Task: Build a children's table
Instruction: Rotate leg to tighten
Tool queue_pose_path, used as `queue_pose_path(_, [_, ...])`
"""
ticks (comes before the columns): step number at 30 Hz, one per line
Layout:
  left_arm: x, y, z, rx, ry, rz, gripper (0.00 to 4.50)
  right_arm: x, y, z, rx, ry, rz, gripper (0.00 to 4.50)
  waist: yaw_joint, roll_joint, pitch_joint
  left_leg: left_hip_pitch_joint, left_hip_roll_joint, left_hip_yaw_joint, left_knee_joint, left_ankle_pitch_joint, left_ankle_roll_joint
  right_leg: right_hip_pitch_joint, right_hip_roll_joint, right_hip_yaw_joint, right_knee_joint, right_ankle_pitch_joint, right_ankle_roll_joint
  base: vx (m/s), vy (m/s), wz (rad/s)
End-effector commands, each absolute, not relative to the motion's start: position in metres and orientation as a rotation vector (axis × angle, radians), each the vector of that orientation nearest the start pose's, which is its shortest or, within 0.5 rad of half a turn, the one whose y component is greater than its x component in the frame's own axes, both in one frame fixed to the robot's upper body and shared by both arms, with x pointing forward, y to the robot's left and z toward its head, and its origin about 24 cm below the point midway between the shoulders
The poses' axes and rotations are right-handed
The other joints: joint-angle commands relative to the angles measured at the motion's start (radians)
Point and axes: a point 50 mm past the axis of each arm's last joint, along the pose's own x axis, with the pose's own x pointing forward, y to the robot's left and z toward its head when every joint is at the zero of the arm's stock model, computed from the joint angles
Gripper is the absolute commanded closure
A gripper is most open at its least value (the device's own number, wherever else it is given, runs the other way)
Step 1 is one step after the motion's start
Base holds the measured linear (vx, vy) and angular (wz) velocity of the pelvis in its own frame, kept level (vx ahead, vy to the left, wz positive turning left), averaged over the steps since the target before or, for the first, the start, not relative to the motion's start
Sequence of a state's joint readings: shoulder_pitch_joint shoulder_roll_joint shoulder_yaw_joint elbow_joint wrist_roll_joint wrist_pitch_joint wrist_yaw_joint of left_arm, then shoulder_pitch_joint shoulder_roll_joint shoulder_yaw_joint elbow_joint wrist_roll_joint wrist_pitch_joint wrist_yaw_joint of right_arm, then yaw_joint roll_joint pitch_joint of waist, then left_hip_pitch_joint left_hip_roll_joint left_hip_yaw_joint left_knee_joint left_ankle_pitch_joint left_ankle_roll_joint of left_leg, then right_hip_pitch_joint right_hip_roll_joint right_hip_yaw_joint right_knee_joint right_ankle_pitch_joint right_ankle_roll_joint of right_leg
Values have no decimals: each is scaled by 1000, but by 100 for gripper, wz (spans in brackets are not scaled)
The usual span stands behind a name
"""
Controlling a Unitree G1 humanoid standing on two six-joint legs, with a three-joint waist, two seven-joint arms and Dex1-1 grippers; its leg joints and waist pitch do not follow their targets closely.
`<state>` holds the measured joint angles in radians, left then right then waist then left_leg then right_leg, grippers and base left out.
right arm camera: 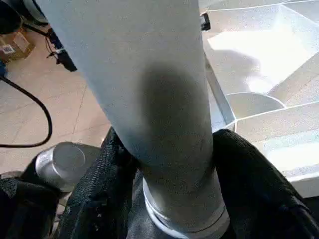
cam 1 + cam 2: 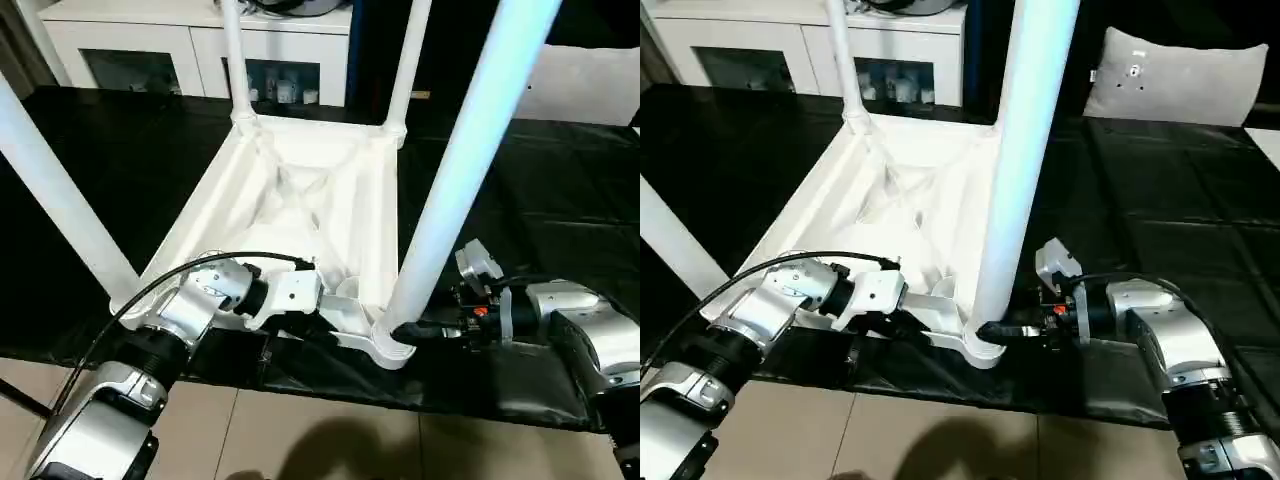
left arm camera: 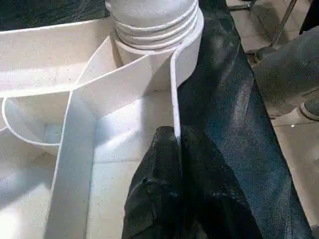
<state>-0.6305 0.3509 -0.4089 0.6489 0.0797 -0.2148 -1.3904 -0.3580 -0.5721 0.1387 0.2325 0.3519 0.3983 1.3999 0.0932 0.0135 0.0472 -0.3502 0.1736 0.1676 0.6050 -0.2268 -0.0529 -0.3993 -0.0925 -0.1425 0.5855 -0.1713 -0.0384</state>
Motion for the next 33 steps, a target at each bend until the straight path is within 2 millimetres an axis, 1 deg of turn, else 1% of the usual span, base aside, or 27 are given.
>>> queue_pose_path(1, [292, 105, 41, 649, 387, -1757, 450, 270, -184, 78, 47, 437, 1429, 239, 0, -21, -71, -4, 71, -14, -61, -5, 124, 65, -84, 72, -53, -183, -175, 0, 0, 0])
queue_pose_path(4, [294, 103, 41, 619, 394, -1718, 450, 269, -181, 78, 70, 434, 1409, 244, 1, -20, -71, -5, 70, -14, -61, -2, 120, 67, -84, 73, -51, -179, -177, 0, 0, 0])
queue_pose_path(6, [298, 97, 43, 567, 402, -1650, 450, 273, -174, 74, 74, 442, 1323, 245, -2, -20, -69, -5, 70, -13, -63, -4, 111, 66, -84, 74, -55, -198, -174, 0, 0, 0])
queue_pose_path(7, [301, 91, 45, 517, 402, -1598, 450, 280, -166, 69, 61, 439, 1211, 245, -4, -13, -67, -5, 69, -14, -64, -21, 98, 63, -85, 73, -58, -232, -170, 0, 0, 0])
queue_pose_path(8, [301, 91, 45, 514, 402, -1595, 450, 280, -166, 69, 60, 439, 1204, 245, -11, -20, -60, -5, 63, -13, -67, -58, 75, 62, -82, 72, -70, -307, -146, 0, 0, 0])
queue_pose_path(9, [304, 86, 47, 485, 403, -1549, 450, 289, -161, 65, 71, 440, 1088, 245, -14, -21, -58, -5, 58, -14, -68, -82, 63, 64, -82, 70, -76, -358, -130, 0, 0, 0])
queue_pose_path(10, [305, 83, 47, 471, 405, -1521, 450, 293, -158, 64, 83, 446, 1018, 245, -22, -21, -56, -1, 53, -14, -69, -107, 41, 61, -82, 69, -86, -431, -101, 0, 0, 0])
queue_pose_path(11, [311, 74, 49, 434, 402, -1439, 450, 305, -153, 60, 103, 459, 838, 247, -35, -5, -51, 1, 46, -17, -69, -140, 20, 61, -80, 62, -98, -517, -71, -54, -5, -8])
queue_pose_path(12, [312, 72, 49, 428, 402, -1421, 450, 307, -152, 59, 103, 462, 804, 247, -46, -11, -50, -2, 46, -17, -69, -154, 12, 61, -77, 59, -106, -545, -54, -54, -5, -8])
queue_pose_path(13, [316, 65, 50, 408, 397, -1353, 450, 314, -149, 57, 81, 470, 696, 248, -64, -15, -49, -3, 41, -23, -67, -184, -8, 60, -74, 47, -112, -592, -25, -56, 4, -13])
queue_pose_path(14, [318, 62, 49, 403, 398, -1323, 450, 316, -147, 57, 79, 464, 665, 249, -77, -7, -50, -4, 34, -26, -62, -207, -10, 63, -74, 36, -122, -625, 6, -50, 12, -12])
queue_pose_path(15, [319, 59, 49, 400, 401, -1301, 450, 317, -146, 57, 79, 460, 643, 249, -81, -4, -53, 1, 35, -25, -61, -212, -5, 61, -75, 34, -129, -624, 11, -50, 12, -12])
queue_pose_path(16, [322, 56, 49, 396, 401, -1243, 450, 320, -142, 57, 93, 443, 612, 249, -92, -2, -56, 2, 39, -26, -62, -208, 12, 64, -76, 29, -134, -583, 4, 0, 0, 0])
queue_pose_path(17, [325, 50, 48, 384, 400, -1193, 450, 322, -138, 58, 98, 419, 596, 249, -95, -2, -56, 5, 44, -26, -65, -211, 21, 60, -73, 27, -135, -543, -11, 0, 0, 0])
queue_pose_path(18, [325, 50, 48, 384, 400, -1193, 450, 322, -138, 58, 98, 419, 596, 249, -95, 3, -55, 9, 44, -25, -65, -222, 24, 56, -73, 28, -135, -534, -17, 0, 0, 0])
queue_pose_path(19, [325, 46, 48, 378, 394, -1177, 450, 323, -136, 58, 103, 397, 601, 249, -97, -4, -52, 13, 41, -23, -65, -240, 35, 54, -71, 28, -138, -535, -25, 0, 0, 0])
queue_pose_path(20, [325, 40, 48, 376, 393, -1166, 450, 324, -134, 59, 110, 377, 593, 197, -98, -1, -52, 10, 41, -24, -66, -244, 43, 60, -73, 28, -135, -538, -28, 0, 0, 0])
queue_pose_path(21, [325, 39, 49, 380, 393, -1167, 450, 324, -134, 60, 120, 376, 589, 184, -98, -2, -53, 9, 43, -24, -67, -242, 46, 60, -74, 30, -135, -534, -29, 0, 0, 0])
queue_pose_path(22, [324, 37, 49, 385, 387, -1172, 450, 323, -132, 61, 135, 370, 590, 181, -97, 0, -55, 9, 47, -26, -70, -231, 50, 61, -75, 34, -130, -509, -37, 0, 0, 0])
queue_pose_path(24, [324, 35, 52, 391, 368, -1185, 450, 321, -131, 64, 125, 361, 622, 174, -93, 2, -62, 5, 52, -28, -73, -188, 61, 67, -76, 43, -116, -429, -66, 0, 0, 0])
queue_pose_path(25, [324, 35, 52, 393, 365, -1186, 450, 321, -131, 64, 120, 361, 624, 150, -89, 1, -63, 5, 56, -27, -74, -162, 70, 65, -76, 49, -109, -382, -89, 0, 0, 0])
queue_pose_path(26, [325, 36, 52, 398, 364, -1188, 450, 320, -132, 64, 112, 356, 629, 142, -85, 1, -64, 3, 56, -25, -73, -146, 74, 67, -77, 52, -103, -359, -106, 0, 0, 0])
queue_pose_path(27, [325, 36, 53, 400, 364, -1188, 450, 320, -133, 64, 107, 353, 632, 142, -84, 1, -65, 1, 56, -24, -73, -137, 77, 69, -78, 53, -100, -346, -113, 0, 0, 0])
queue_pose_path(29, [325, 42, 52, 431, 354, -1211, 450, 317, -141, 65, 83, 344, 651, 128, -76, 2, -67, -1, 55, -21, -70, -107, 92, 72, -80, 56, -96, -306, -126, 0, 0, 0])
queue_pose_path(30, [325, 46, 52, 444, 356, -1220, 450, 317, -146, 65, 70, 341, 659, 128, -75, 4, -69, -2, 56, -22, -71, -98, 94, 74, -80, 56, -92, -291, -132, 0, 0, 0])
queue_pose_path(32, [324, 52, 50, 467, 362, -1244, 450, 315, -156, 65, 50, 338, 670, 96, -71, 3, -67, -1, 57, -20, -71, -104, 98, 73, -78, 57, -92, -277, -139, 0, 0, 0])
queue_pose_path(33, [323, 56, 50, 487, 364, -1264, 450, 314, -162, 66, 36, 335, 686, 92, -69, 4, -67, 1, 57, -19, -72, -104, 99, 72, -78, 58, -90, -276, -144, 0, 0, 0])
